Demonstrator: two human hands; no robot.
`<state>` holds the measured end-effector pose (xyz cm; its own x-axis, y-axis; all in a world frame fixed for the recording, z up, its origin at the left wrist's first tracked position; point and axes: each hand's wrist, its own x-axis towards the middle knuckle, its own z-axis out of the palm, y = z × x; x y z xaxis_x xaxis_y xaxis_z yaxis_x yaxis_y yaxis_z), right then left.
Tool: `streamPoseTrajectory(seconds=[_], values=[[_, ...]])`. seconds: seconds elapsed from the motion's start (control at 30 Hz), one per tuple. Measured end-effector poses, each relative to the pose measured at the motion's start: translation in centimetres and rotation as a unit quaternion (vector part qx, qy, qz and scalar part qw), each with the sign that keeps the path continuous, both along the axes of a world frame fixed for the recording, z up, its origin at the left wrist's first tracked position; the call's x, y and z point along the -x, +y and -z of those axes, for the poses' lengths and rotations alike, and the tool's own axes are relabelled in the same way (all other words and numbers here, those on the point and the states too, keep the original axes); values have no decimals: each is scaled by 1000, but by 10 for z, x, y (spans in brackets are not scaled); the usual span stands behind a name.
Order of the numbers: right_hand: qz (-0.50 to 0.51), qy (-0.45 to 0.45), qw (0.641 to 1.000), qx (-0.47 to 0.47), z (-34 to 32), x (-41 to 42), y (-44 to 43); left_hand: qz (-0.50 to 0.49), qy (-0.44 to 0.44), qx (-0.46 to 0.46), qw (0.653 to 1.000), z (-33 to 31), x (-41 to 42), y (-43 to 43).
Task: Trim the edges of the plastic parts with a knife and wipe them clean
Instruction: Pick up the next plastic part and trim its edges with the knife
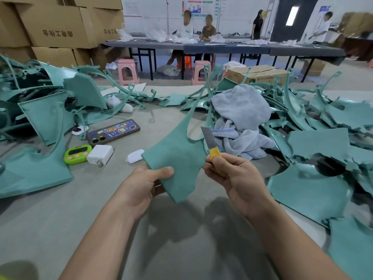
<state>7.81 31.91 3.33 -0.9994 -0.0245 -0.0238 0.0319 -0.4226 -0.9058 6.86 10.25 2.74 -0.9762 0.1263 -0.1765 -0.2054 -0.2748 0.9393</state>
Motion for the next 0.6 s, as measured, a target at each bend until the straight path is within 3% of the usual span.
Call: streamPoseTrajectory(seconds=[0.2,0.33,0.5,0.6], values=[[11,-5,1000,-29,0,1,4,-62,-4,-25,998,-1,3,-2],[-11,-8,998,-65,-3,2,13,-113,-86,-74,987,-4,6,-3],[-23,27,990,-138,-5,1,18,-6,-101,61,993,-6,-2,-4],[-42,58,986,-153,-9,-2,17,37,-111,90,989,-8,-7,-5]])
